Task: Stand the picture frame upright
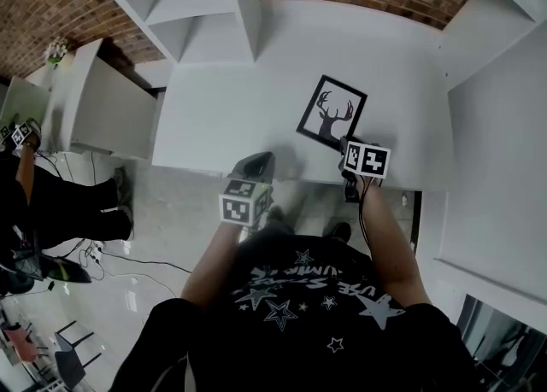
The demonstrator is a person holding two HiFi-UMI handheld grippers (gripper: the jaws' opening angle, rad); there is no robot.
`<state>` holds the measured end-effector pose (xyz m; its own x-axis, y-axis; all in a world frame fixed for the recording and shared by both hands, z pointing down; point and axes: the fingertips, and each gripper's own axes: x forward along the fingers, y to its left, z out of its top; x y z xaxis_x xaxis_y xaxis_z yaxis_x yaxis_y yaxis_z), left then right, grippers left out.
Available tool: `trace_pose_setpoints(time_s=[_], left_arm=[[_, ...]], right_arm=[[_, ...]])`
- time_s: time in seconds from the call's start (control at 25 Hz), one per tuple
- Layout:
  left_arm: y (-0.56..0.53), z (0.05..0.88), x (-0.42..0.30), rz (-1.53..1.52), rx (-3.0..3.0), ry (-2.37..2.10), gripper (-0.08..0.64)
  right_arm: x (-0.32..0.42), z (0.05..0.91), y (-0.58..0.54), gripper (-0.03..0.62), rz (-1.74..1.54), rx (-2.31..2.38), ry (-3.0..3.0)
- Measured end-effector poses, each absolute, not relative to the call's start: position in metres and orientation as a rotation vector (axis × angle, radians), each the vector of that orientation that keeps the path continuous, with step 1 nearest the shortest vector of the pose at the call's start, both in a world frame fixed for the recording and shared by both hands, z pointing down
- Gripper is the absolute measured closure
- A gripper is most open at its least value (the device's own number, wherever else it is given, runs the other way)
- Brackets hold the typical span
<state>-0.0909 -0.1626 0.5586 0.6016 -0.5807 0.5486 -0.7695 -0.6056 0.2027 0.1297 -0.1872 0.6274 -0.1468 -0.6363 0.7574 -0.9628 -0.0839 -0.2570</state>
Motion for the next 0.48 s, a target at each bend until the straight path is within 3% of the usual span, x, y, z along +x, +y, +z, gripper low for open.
trace_pose_setpoints(time_s=[0.48], left_arm=[[-0.140, 0.560, -0.074, 0.628, 2.375, -1.108, 0.541]], right_arm=[[0.144, 0.626, -0.156, 0.494, 1.125, 1.621, -1.843]])
